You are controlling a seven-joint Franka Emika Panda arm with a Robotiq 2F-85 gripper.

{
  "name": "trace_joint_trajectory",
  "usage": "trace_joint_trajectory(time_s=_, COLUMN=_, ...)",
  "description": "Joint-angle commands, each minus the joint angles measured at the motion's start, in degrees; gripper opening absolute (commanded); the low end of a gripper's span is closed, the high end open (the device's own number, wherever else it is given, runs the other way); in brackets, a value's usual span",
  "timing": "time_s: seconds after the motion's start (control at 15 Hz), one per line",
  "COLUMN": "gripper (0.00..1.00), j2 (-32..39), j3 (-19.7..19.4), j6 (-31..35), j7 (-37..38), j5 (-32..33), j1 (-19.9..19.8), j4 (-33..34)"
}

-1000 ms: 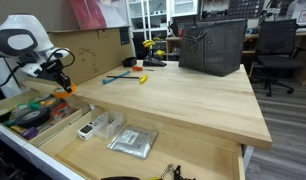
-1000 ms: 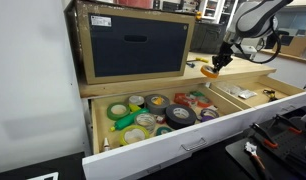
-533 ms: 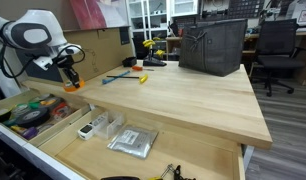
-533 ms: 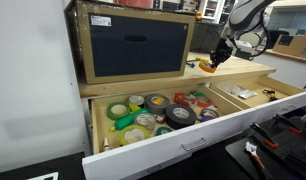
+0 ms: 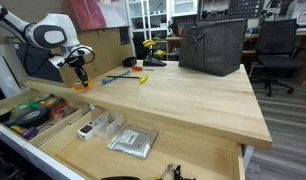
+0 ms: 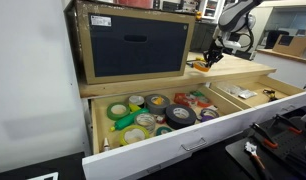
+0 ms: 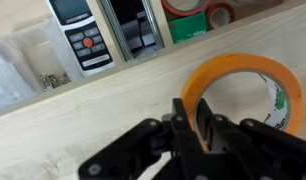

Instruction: Remove the orange tape from the drawer

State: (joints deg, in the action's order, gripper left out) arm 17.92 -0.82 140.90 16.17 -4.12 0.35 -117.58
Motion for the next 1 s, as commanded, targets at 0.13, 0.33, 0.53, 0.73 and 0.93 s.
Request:
trace_joint_trajectory(time_s=0.13, gripper=0.04, j2=7.9, j3=-0.7, j6=-7.6, j7=3.4, j5=-1.0, j1=0.7, j4=10.6)
trace_joint_trajectory(time_s=0.33, gripper=0.04, j2=10.2, j3=-1.0, j6=-9.3, j7=4.6, j5=-0.7, j1=1.0, j4=13.7)
trace_joint_trajectory(time_s=0.53, gripper=0.42, j2=10.7, j3=-1.3, j6=-10.4, j7=5.8, j5=-0.1, j1=1.6, j4=15.1)
trace_joint_trajectory(time_s=0.73, gripper=0.57, j2=9.2, j3=-1.9, j6=-9.0, j7=7.2, j5=1.7, j1=3.2, j4=13.8)
trace_joint_trajectory(time_s=0.93, gripper=0.78, j2=7.6, j3=-2.1, j6=-8.2, j7=8.2, j5=3.9, j1=4.9, j4=12.7)
